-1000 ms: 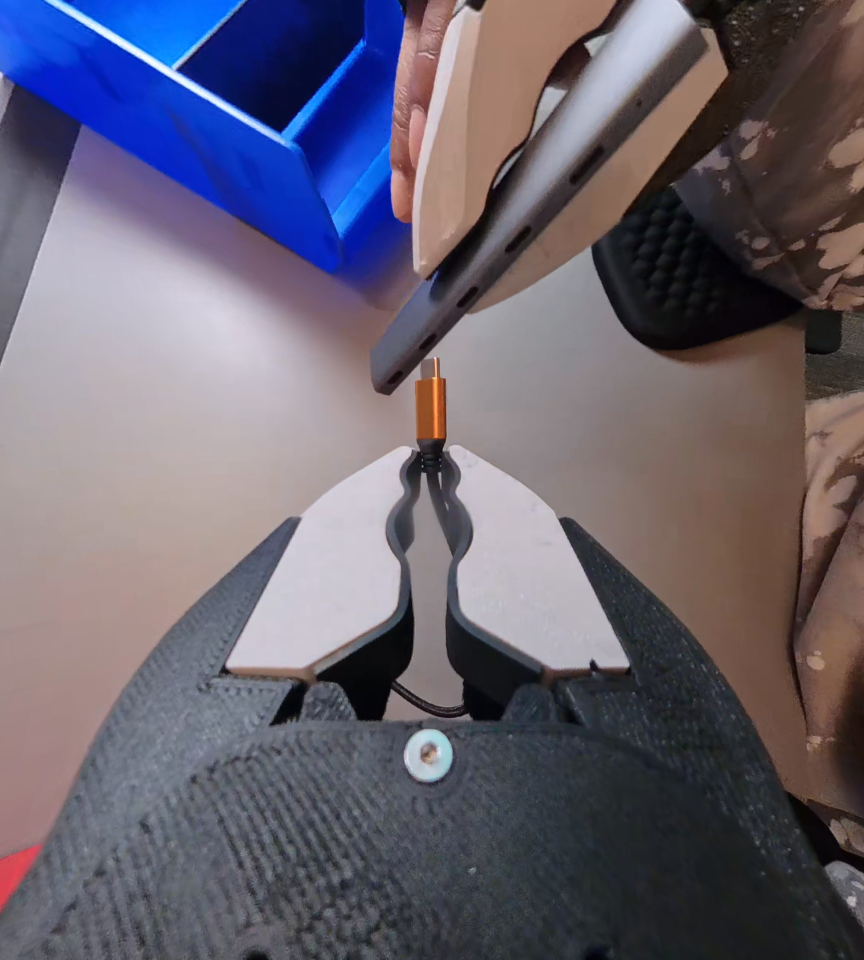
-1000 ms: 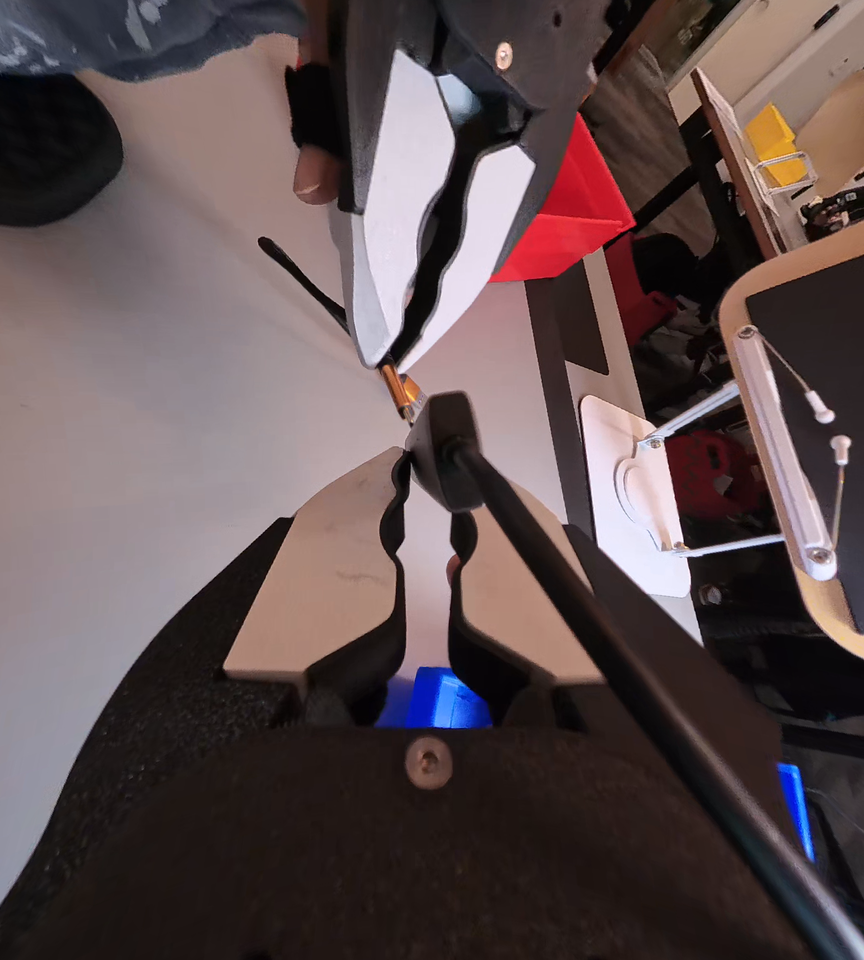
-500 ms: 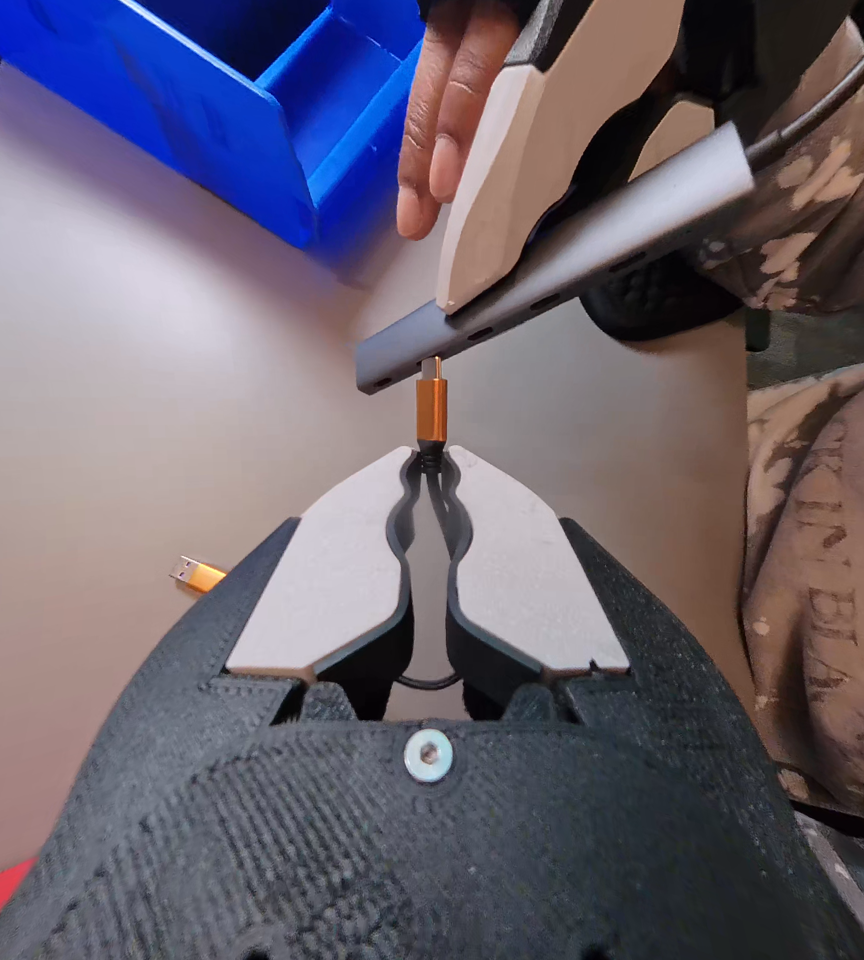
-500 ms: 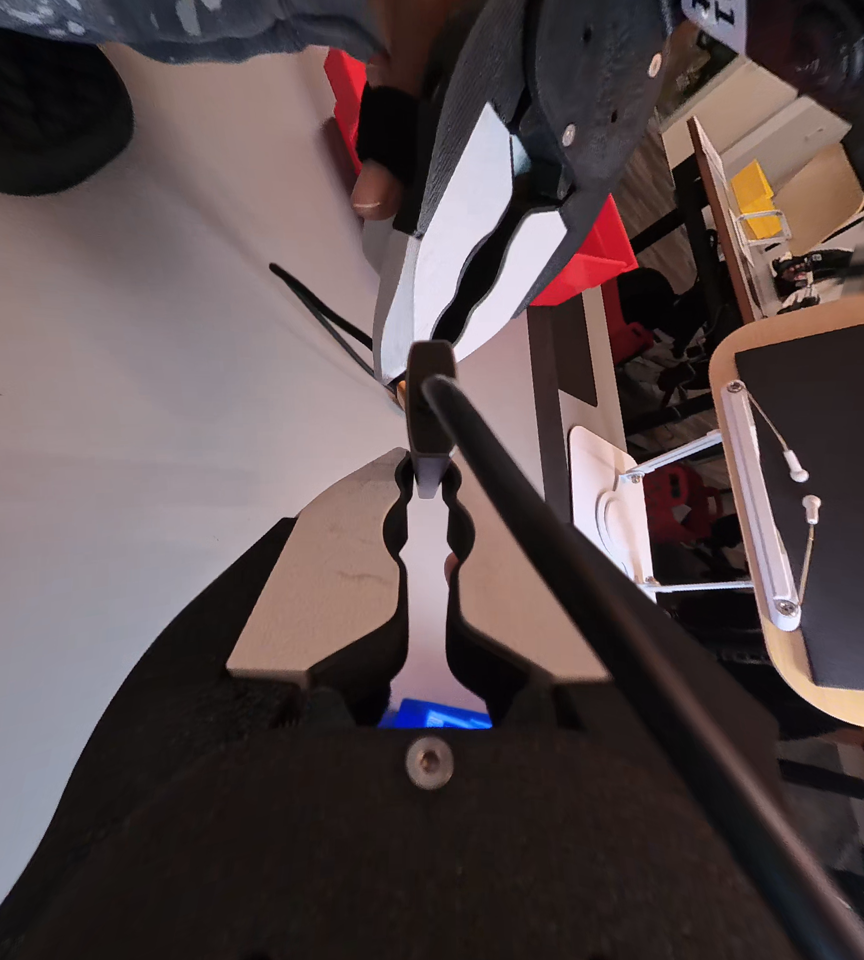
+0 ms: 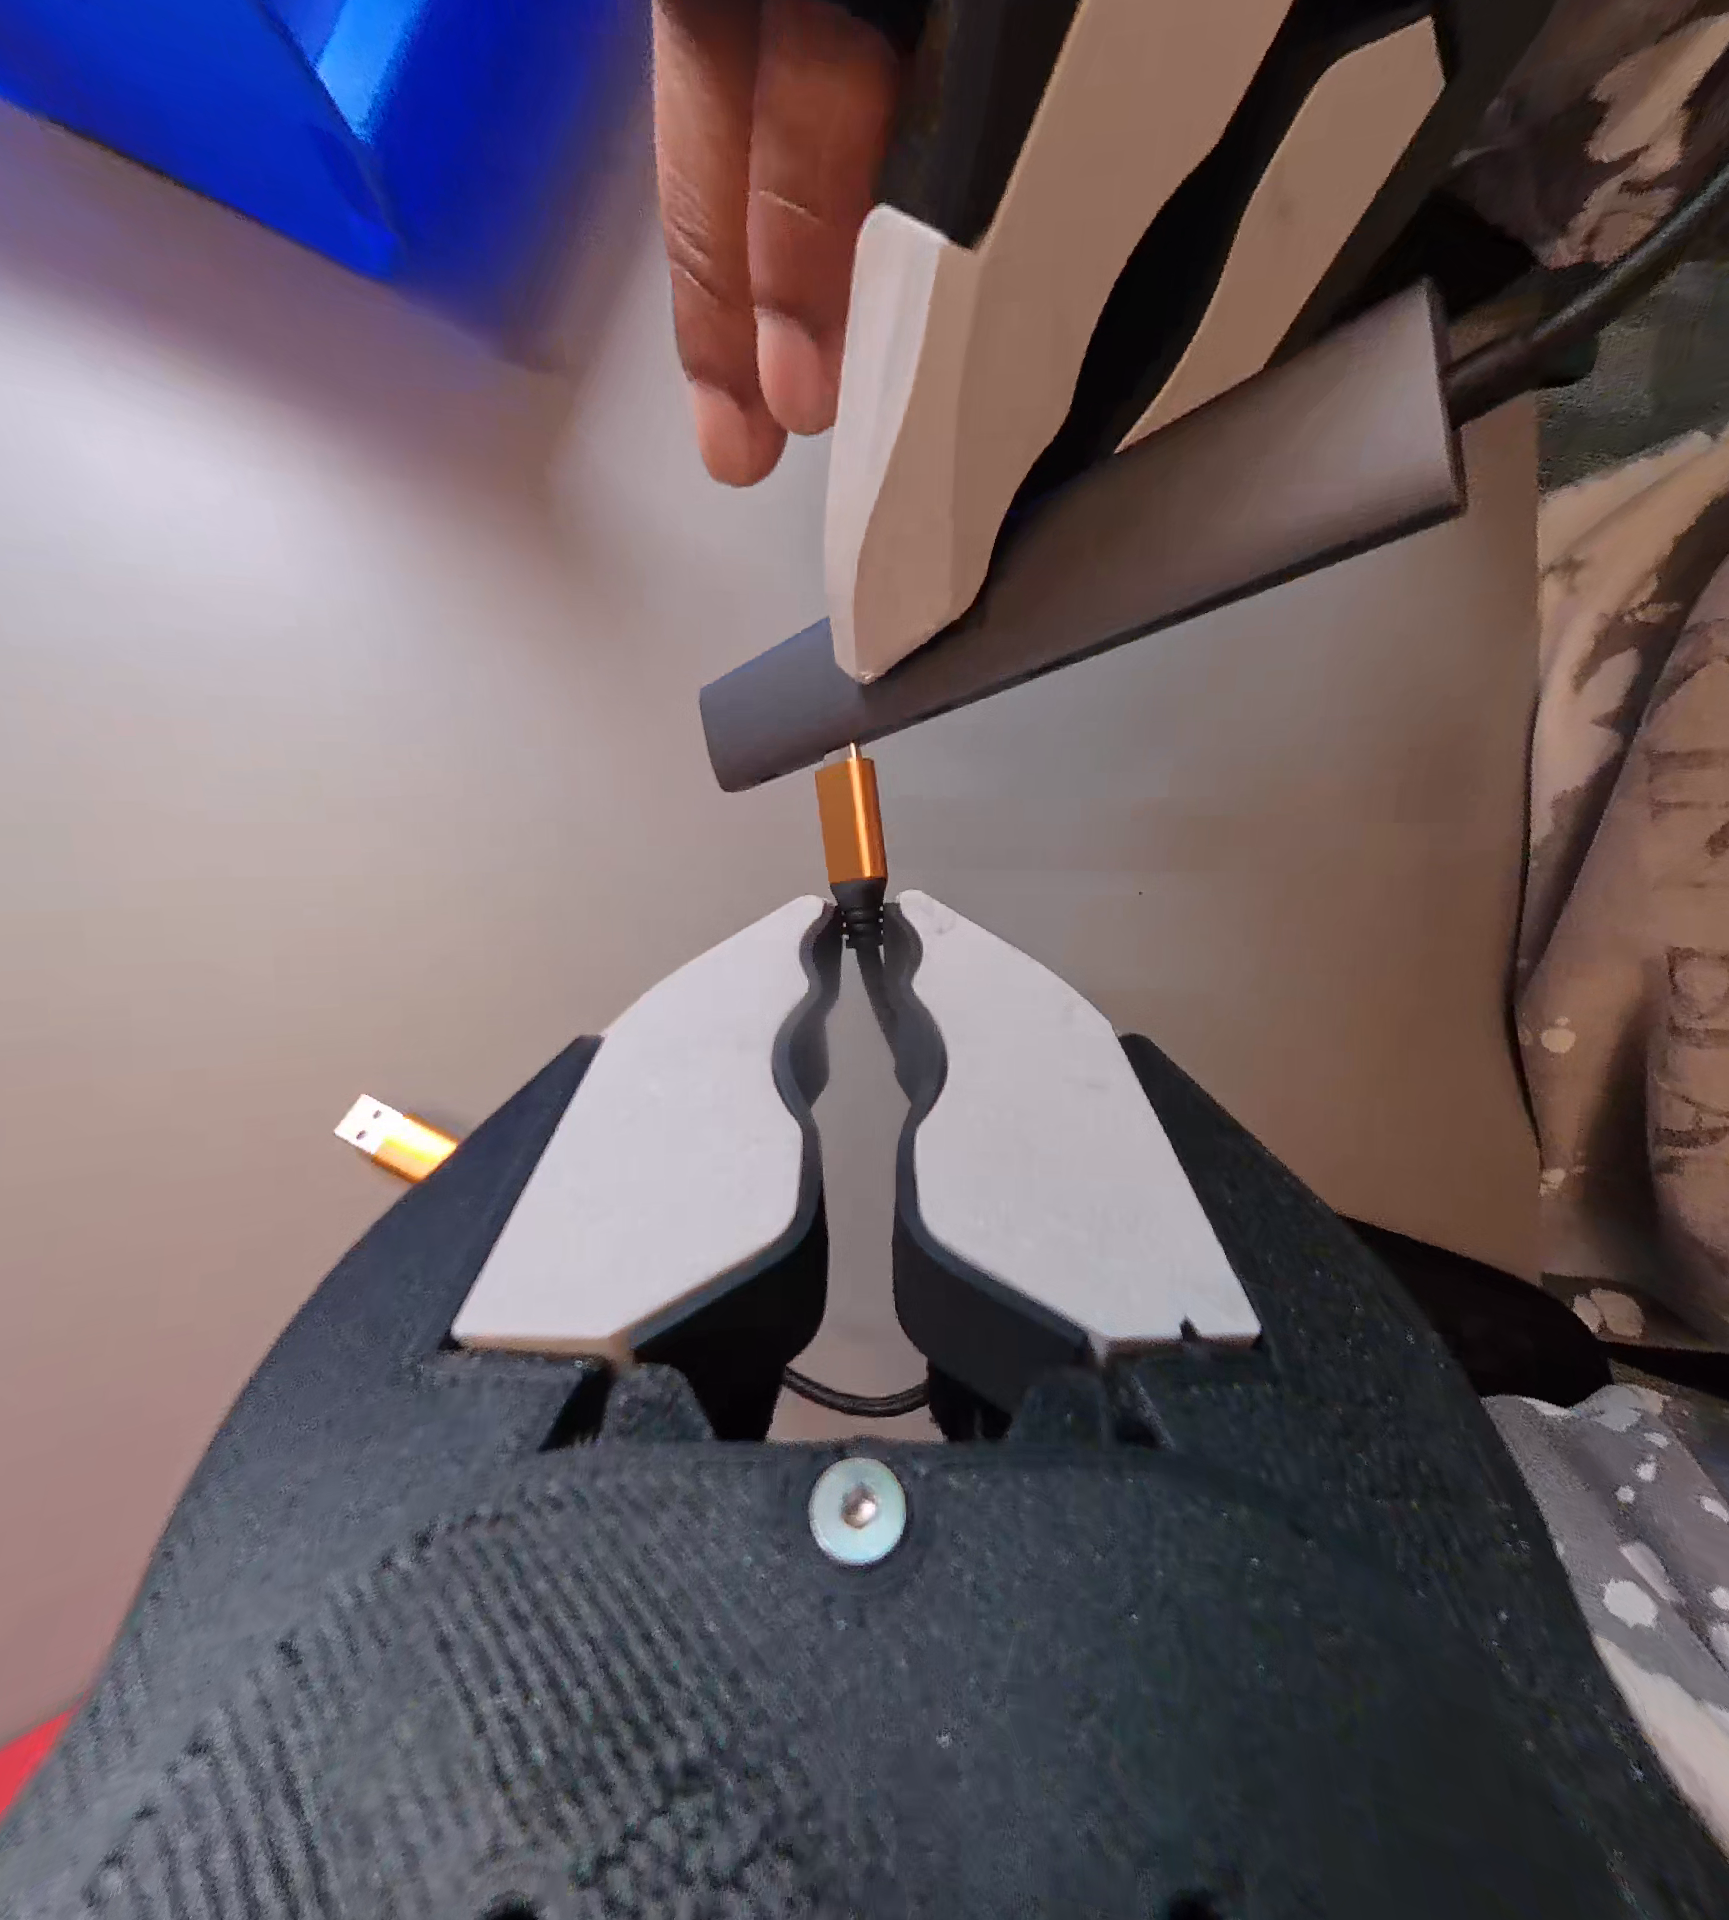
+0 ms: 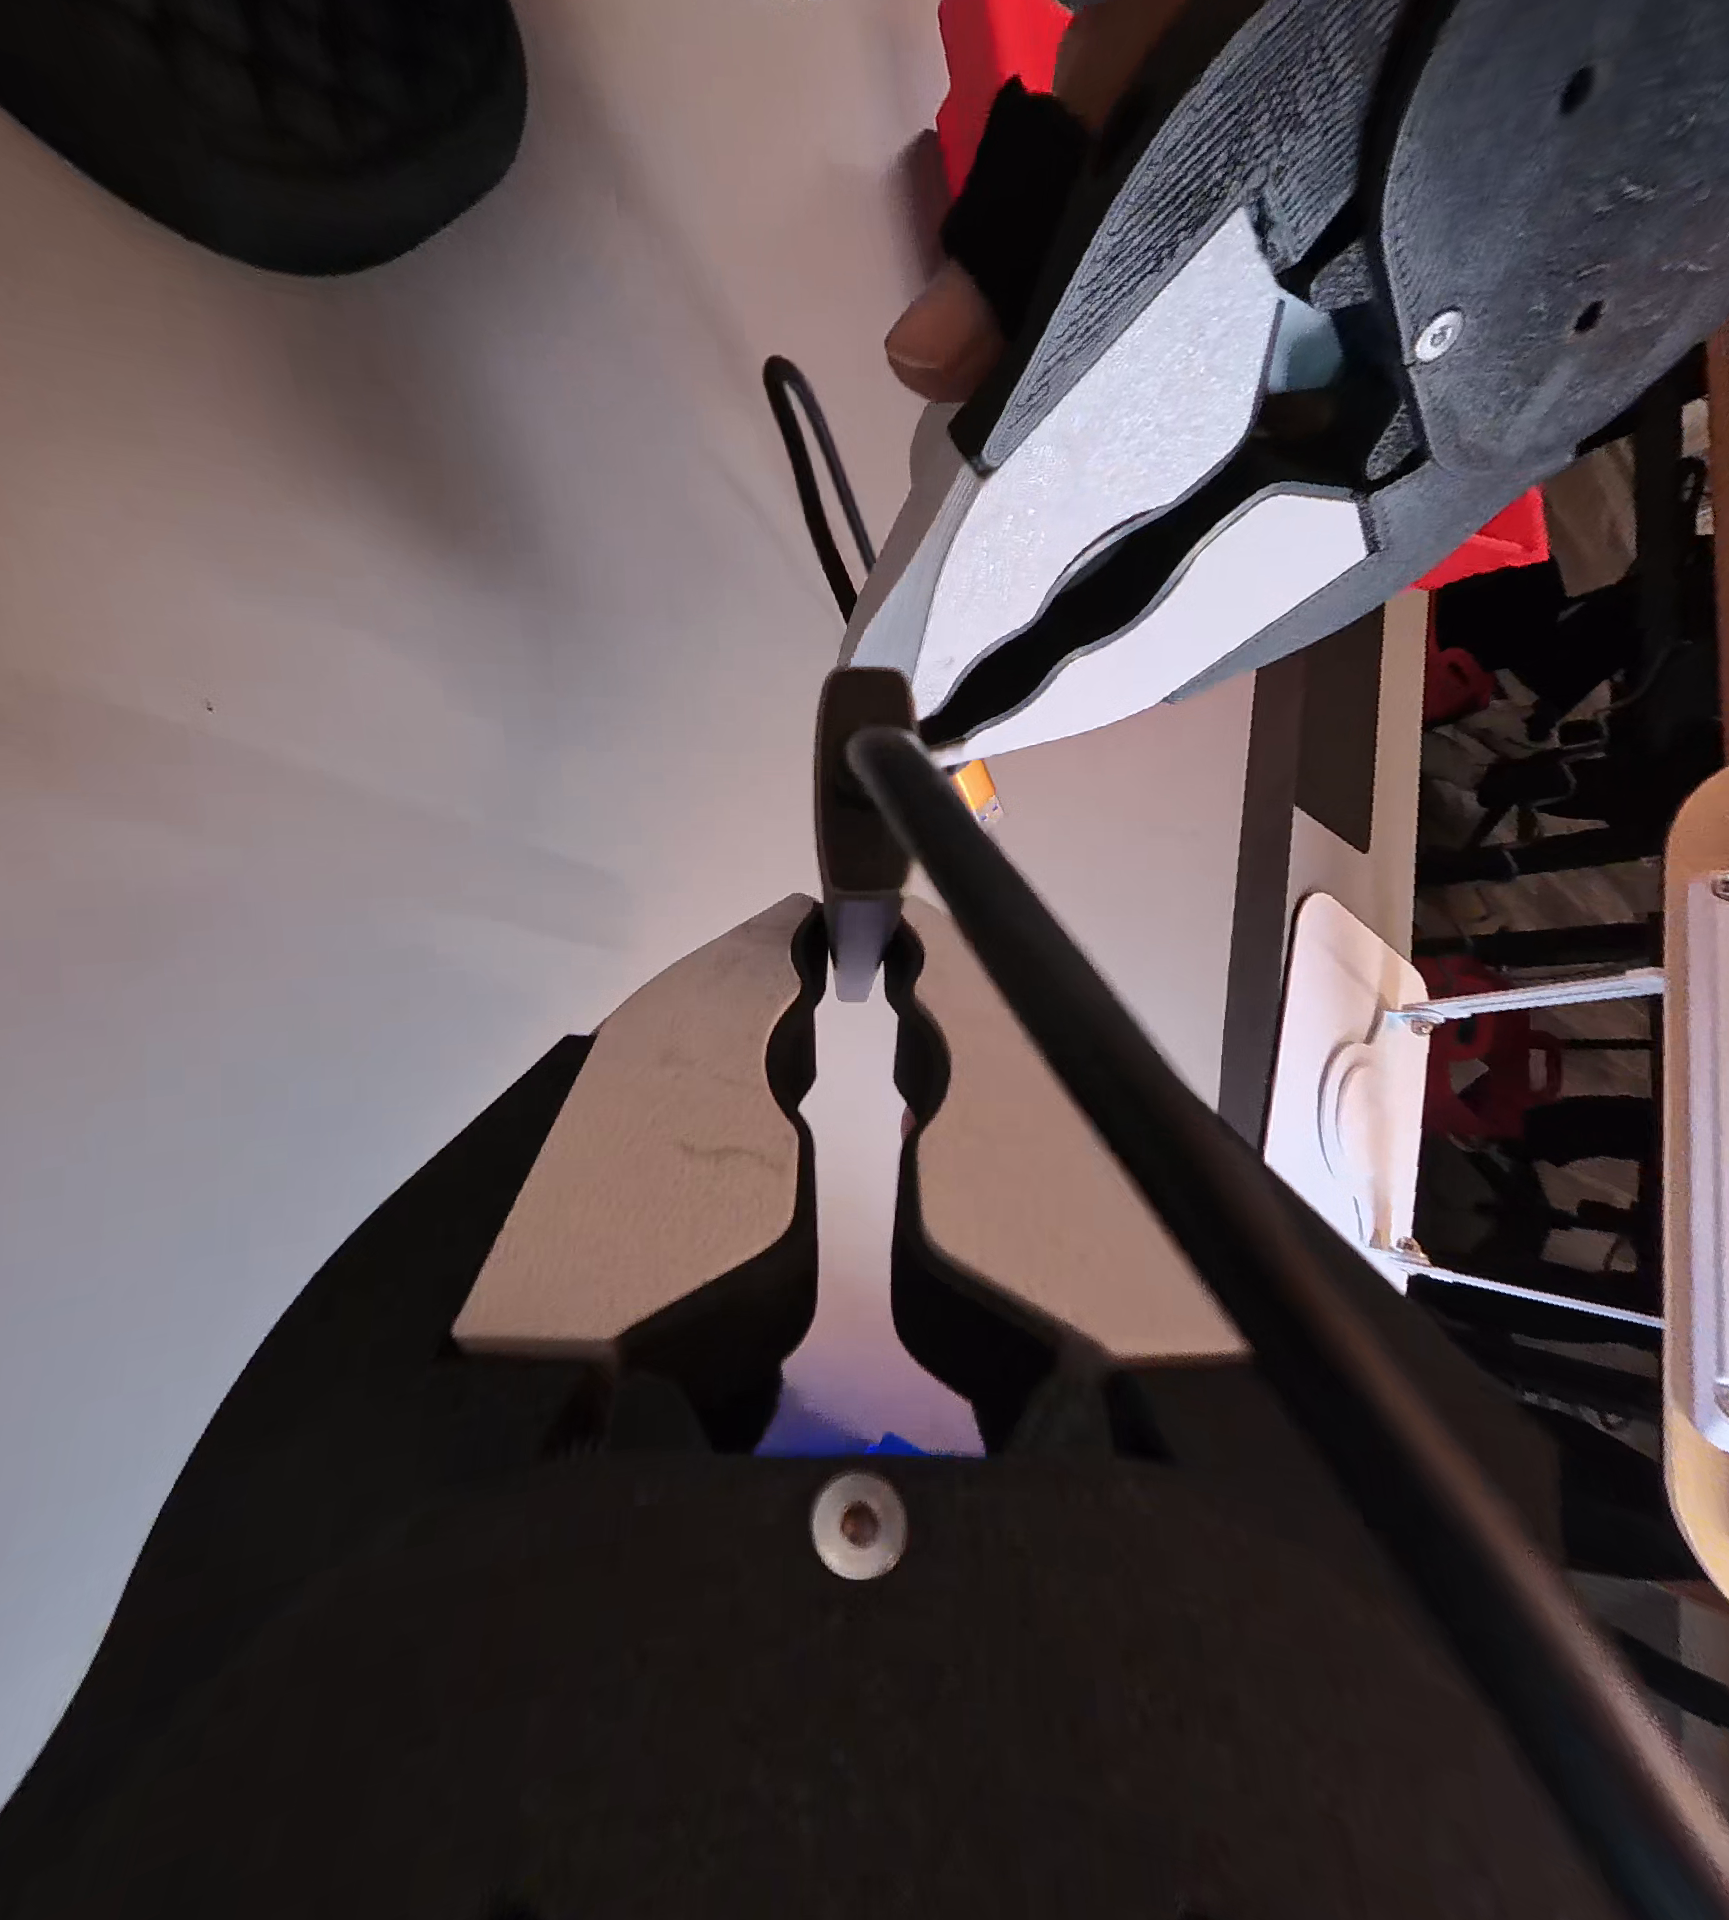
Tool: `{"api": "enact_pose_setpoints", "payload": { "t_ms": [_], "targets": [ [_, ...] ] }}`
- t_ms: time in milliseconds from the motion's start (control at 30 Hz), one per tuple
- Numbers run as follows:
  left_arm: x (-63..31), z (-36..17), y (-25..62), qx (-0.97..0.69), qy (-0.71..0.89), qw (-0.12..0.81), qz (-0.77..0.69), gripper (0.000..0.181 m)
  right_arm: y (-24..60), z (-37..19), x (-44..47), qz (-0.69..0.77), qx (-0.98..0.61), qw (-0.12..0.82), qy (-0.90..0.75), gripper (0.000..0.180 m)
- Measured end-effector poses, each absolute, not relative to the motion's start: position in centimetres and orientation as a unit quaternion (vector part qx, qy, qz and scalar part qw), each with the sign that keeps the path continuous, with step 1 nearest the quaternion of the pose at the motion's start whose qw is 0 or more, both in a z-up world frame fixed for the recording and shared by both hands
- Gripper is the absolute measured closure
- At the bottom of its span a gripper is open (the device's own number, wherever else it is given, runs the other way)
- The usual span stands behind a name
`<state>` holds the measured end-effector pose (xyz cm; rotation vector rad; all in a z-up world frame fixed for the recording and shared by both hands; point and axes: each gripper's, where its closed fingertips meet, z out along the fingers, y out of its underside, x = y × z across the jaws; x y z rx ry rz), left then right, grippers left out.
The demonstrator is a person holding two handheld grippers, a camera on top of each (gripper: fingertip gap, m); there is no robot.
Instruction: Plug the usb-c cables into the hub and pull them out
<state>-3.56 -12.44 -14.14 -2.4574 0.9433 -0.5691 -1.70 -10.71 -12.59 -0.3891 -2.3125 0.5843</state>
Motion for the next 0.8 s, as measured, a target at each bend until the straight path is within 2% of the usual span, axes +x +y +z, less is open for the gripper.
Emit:
{"api": "enact_pose_setpoints", "payload": {
  "t_ms": [33,367,533,700,800],
  "targets": [
    [-3.5,-14.1,-12.4,-0.884,0.346,0.229,-0.214,0.173,-10.7,-12.6,-1.7,0.231,-0.15,0.355,-0.893,0.171],
    [-3.0,-9.9,-11.2,-0.805,0.336,0.363,-0.328,0.173,-10.3,-7.7,-1.7,0.402,-0.196,0.375,-0.812,0.17],
    [-2.6,-7.8,-11.3,-0.772,0.327,0.399,-0.372,0.172,-10.1,-7.1,-1.4,0.431,-0.214,0.356,-0.801,0.169],
    [-2.3,-7.6,-10.7,-0.776,0.324,0.41,-0.354,0.172,-9.7,-7.6,-1.3,0.425,-0.225,0.344,-0.806,0.17],
    [-2.5,-6.8,-10.0,-0.782,0.314,0.436,-0.315,0.173,-9.2,-6.7,-1.4,0.47,-0.24,0.336,-0.78,0.17]
  ]
}}
